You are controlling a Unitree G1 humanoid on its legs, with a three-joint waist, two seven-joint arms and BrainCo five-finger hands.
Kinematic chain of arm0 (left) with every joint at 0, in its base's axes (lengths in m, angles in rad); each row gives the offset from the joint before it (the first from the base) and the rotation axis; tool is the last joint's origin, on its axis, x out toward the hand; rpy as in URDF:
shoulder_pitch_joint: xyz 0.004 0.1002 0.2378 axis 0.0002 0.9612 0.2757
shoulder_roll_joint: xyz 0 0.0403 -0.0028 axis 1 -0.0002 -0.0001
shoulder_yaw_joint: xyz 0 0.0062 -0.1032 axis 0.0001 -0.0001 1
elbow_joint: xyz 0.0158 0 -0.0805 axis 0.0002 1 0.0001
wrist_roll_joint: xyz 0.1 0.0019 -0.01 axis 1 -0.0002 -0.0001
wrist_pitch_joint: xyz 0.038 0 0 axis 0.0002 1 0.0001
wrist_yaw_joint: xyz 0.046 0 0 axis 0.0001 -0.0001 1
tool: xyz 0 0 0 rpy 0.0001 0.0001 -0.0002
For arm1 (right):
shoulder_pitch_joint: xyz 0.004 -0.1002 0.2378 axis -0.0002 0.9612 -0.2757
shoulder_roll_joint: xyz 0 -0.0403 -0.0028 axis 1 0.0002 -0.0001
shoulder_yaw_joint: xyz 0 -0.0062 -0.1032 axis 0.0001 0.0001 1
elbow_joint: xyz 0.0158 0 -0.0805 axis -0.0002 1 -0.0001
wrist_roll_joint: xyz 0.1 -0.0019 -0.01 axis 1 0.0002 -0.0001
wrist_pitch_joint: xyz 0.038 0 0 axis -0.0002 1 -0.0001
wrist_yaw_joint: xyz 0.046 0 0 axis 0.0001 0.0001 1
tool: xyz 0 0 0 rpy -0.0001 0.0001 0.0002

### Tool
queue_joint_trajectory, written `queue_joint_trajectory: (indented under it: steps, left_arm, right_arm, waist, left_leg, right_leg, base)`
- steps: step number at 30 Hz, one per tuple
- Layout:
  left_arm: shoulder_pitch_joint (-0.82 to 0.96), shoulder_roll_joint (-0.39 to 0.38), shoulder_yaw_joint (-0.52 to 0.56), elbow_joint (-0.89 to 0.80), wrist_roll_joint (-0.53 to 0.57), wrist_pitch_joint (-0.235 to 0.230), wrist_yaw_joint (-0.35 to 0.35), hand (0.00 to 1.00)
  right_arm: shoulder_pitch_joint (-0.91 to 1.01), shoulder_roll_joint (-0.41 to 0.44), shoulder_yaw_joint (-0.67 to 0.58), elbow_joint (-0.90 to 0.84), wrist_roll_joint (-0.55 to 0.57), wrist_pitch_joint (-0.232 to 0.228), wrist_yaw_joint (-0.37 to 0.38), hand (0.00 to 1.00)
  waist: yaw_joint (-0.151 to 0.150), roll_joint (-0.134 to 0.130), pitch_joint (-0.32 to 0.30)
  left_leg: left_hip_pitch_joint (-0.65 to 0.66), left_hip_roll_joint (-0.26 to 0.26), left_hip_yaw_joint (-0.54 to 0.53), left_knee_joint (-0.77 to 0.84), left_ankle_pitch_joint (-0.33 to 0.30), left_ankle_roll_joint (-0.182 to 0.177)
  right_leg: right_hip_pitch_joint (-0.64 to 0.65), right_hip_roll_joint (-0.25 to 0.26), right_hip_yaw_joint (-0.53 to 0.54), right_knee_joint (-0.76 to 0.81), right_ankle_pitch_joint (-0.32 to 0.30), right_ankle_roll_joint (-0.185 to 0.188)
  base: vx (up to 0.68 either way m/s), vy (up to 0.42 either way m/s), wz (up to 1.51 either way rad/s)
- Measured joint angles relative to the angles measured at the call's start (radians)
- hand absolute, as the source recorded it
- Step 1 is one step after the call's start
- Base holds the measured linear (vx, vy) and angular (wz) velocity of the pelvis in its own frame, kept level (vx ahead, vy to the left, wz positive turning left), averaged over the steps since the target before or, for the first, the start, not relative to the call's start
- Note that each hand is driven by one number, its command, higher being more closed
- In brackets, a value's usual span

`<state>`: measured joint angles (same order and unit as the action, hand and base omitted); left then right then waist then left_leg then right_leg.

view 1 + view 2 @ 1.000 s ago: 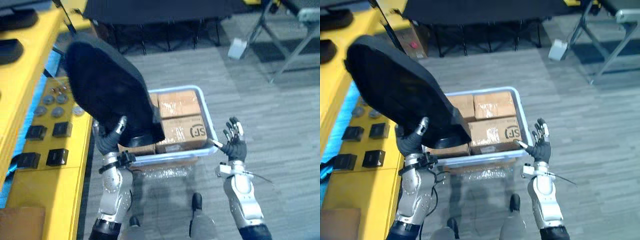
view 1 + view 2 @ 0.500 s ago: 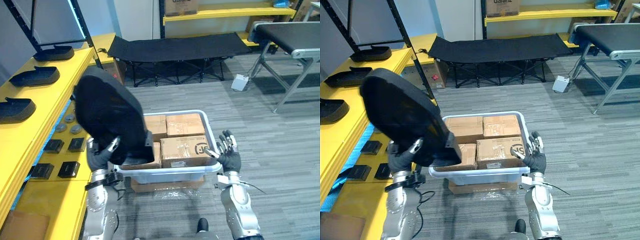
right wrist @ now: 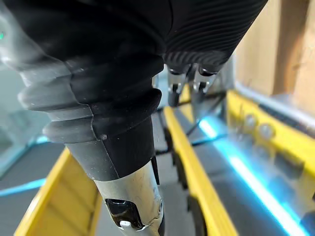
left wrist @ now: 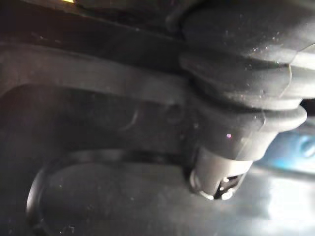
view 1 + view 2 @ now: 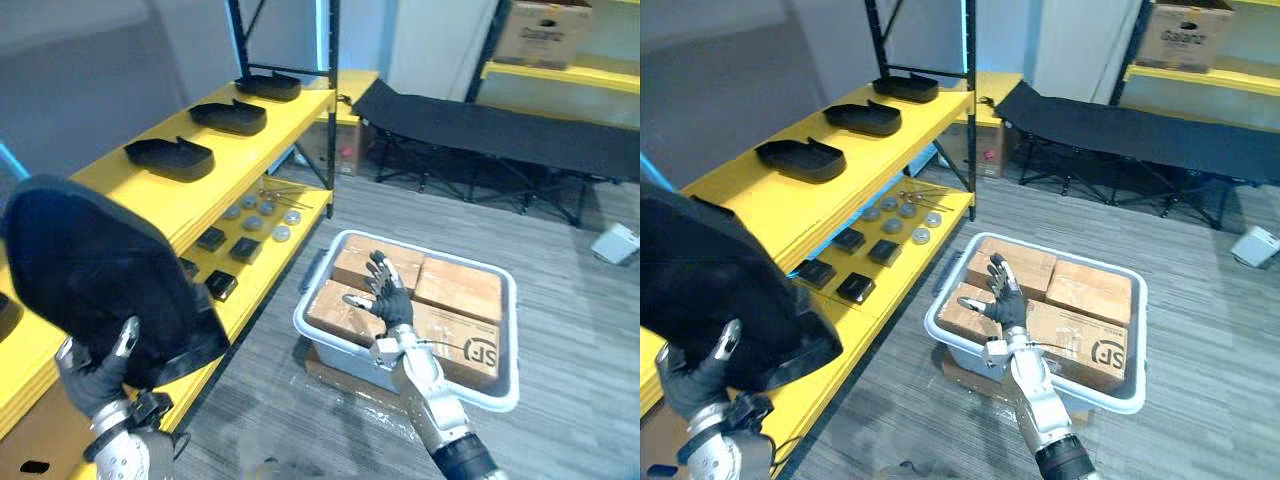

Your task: Walk over and take plastic housings, then place them on the shelf

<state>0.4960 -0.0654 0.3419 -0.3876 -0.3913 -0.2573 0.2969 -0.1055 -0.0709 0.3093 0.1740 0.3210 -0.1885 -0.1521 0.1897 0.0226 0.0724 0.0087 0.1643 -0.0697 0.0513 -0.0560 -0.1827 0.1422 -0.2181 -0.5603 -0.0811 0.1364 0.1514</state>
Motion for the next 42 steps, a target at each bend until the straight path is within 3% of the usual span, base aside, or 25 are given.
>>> queue_joint_trajectory:
  steps: [2,4,6,11,12,13,15,17,18,19,24,28,32,36,37,39,41,42]
  left_arm:
    - [0.01,-0.014,0.003,-0.004,-0.004,0.0,-0.012,1.0]
    - [-0.01,-0.022,0.006,-0.008,-0.007,-0.002,-0.105,1.0]
    - [0.004,-0.023,0.008,-0.03,-0.034,-0.011,-0.157,1.0]
    - [-0.03,-0.02,0.004,-0.049,-0.04,-0.04,-0.173,1.0]
    - [-0.043,-0.018,-0.002,-0.054,-0.04,-0.04,-0.178,1.0]
    - [-0.065,-0.008,-0.014,-0.056,-0.041,-0.04,-0.195,1.0]
    - [-0.114,0.028,-0.06,-0.055,-0.041,-0.04,-0.222,1.0]
    - [-0.178,0.06,-0.095,-0.036,-0.042,-0.04,-0.254,1.0]
    - [-0.216,0.071,-0.103,-0.004,-0.04,-0.037,-0.258,1.0]
    - [-0.229,0.07,-0.105,0.01,-0.039,-0.036,-0.257,1.0]
    - [-0.167,0.053,-0.114,0.017,-0.04,-0.032,-0.247,1.0]
    - [-0.16,0.052,-0.113,0.014,-0.04,-0.033,-0.237,1.0]
    - [-0.138,0.048,-0.083,-0.008,-0.04,-0.033,-0.238,1.0]
    - [-0.141,0.044,-0.042,-0.063,-0.022,-0.034,-0.247,1.0]
    - [-0.149,0.029,-0.044,-0.064,-0.02,-0.034,-0.247,1.0]
    - [-0.157,0.03,-0.048,-0.069,0.01,-0.038,-0.245,1.0]
    - [-0.162,0.053,-0.053,-0.07,0.018,-0.041,-0.23,1.0]
    - [-0.174,0.061,-0.059,-0.069,0.018,-0.041,-0.223,1.0]
  right_arm:
    - [-0.004,-0.003,-0.012,0.02,0.0,0.001,-0.002,0.0]
    - [-0.004,-0.006,-0.055,0.064,-0.001,0.012,-0.021,0.0]
    - [-0.008,-0.017,-0.062,0.068,-0.024,0.009,-0.022,0.0]
    - [-0.013,-0.015,-0.068,0.049,-0.04,-0.002,0.002,0.0]
    - [-0.013,-0.014,-0.076,0.026,-0.039,-0.007,0.008,0.0]
    - [-0.002,-0.012,-0.102,-0.012,-0.039,-0.017,0.021,0.0]
    - [0.047,-0.012,-0.155,-0.089,-0.039,-0.045,0.021,0.0]
    - [0.091,-0.011,-0.208,-0.143,-0.039,-0.055,0.024,0.0]
    - [0.102,-0.012,-0.236,-0.147,-0.038,-0.062,0.036,0.0]
    - [0.103,-0.013,-0.242,-0.145,-0.036,-0.063,0.045,0.0]
    - [0.101,-0.014,-0.257,-0.148,-0.017,-0.08,0.159,0.0]
    - [0.099,-0.01,-0.235,-0.15,-0.011,-0.08,0.198,0.0]
    - [0.098,0.005,-0.186,-0.155,0.009,-0.081,0.223,0.0]
    - [0.092,0.041,-0.144,-0.142,0.01,-0.081,0.215,0.0]
    - [0.076,0.04,-0.137,-0.113,0.01,-0.083,0.216,0.0]
    - [0.07,0.043,-0.126,-0.091,0.009,-0.092,0.216,0.0]
    - [0.051,0.049,-0.109,-0.075,0.005,-0.1,0.216,0.0]
    - [0.047,0.058,-0.105,-0.074,-0.001,-0.106,0.216,0.0]
  waist:
    - [0.005,-0.003,0.004]
    - [-0.008,-0.016,0.016]
    - [0.017,-0.016,0.018]
    - [0.01,-0.006,0.046]
    - [0.001,-0.002,0.057]
    - [-0.029,-0.003,0.072]
    - [-0.072,-0.01,0.072]
    - [-0.093,-0.017,0.074]
    - [-0.096,-0.027,0.082]
    - [-0.098,-0.027,0.087]
    - [-0.096,-0.011,0.117]
    - [-0.096,0.007,0.146]
    - [-0.09,-0.022,0.155]
    - [-0.074,-0.076,0.159]
    - [-0.073,-0.06,0.159]
    - [-0.074,-0.053,0.155]
    - [-0.092,-0.052,0.156]
    - [-0.098,-0.051,0.156]
  left_leg:
    - [-0.025,-0.01,-0.006,0.029,0.01,0.007]
    - [-0.065,-0.021,0.117,0.075,0.037,0.045]
    - [-0.06,-0.033,0.131,0.033,0.069,0.048]
    - [-0.06,-0.042,0.117,-0.018,0.096,0.064]
    - [-0.063,-0.043,0.095,-0.017,0.098,0.068]
    - [-0.074,-0.054,0.046,-0.017,0.103,0.073]
    - [-0.102,-0.077,-0.046,-0.017,0.12,0.079]
    - [-0.103,-0.098,-0.113,-0.06,0.166,0.058]
    - [-0.097,-0.113,-0.127,-0.082,0.193,0.046]
    - [-0.098,-0.114,-0.126,-0.081,0.199,0.041]
    - [-0.074,-0.099,-0.099,-0.057,0.207,0.043]
    - [-0.064,-0.089,-0.055,-0.053,0.194,0.057]
    - [-0.072,-0.118,-0.044,-0.039,0.177,0.071]
    - [-0.108,-0.198,-0.033,0.006,0.125,0.112]
    - [-0.102,-0.201,-0.043,0.016,0.121,0.117]
    - [-0.074,-0.2,-0.054,0.008,0.102,0.138]
    - [-0.031,-0.193,-0.085,-0.013,0.09,0.167]
    - [-0.023,-0.188,-0.102,-0.012,0.082,0.178]
  right_leg:
    - [0.023,-0.007,-0.048,0.0,-0.003,0.003]
    - [0.089,-0.03,-0.174,0.001,-0.012,0.015]
    - [0.1,-0.039,-0.208,0.001,-0.017,0.018]
    - [0.1,-0.058,-0.23,0.056,-0.069,0.025]
    - [0.098,-0.055,-0.2,0.083,-0.108,0.037]
    - [0.084,-0.036,-0.088,0.128,-0.169,0.029]
    - [0.045,0.018,0.12,0.196,-0.277,-0.015]
    - [0.02,0.034,0.264,0.265,-0.341,-0.04]
    - [0.02,0.023,0.276,0.296,-0.374,-0.014]
    - [0.026,0.022,0.261,0.3,-0.38,-0.014]
    - [0.072,0.041,0.24,0.295,-0.385,-0.023]
    - [0.072,0.042,0.237,0.311,-0.4,-0.03]
    - [0.075,0.004,0.224,0.323,-0.427,-0.025]
    - [0.086,-0.061,0.202,0.335,-0.412,-0.04]
    - [0.037,-0.081,0.209,0.455,-0.374,-0.083]
    - [-0.069,-0.114,0.234,0.673,-0.281,-0.159]
    - [-0.148,-0.125,0.294,0.844,-0.174,-0.147]
    - [-0.169,-0.105,0.304,0.857,-0.252,-0.127]
  base:
    - [0.0,0.014,0.95]
    - [-0.01,0.045,1.41]
    - [-0.01,0.047,0.66]
    - [-0.01,0.025,0.32]
    - [-0.03,-0.018,0.62]
    - [-0.04,-0.034,0.89]
    - [-0.05,-0.093,1.25]
    - [0.01,-0.136,1.27]
    - [0.03,-0.121,0.99]
    - [0.03,-0.097,0.61]
    - [-0.01,-0.062,0.09]
    - [-0.09,-0.003,0.03]
    - [-0.04,0.048,0.1]
    - [0.1,0.103,0.23]
    - [0.19,0.134,0.22]
    - [0.16,0.143,0.19]
    - [0.25,0.093,0.3]
    - [0.24,0.032,0.39]
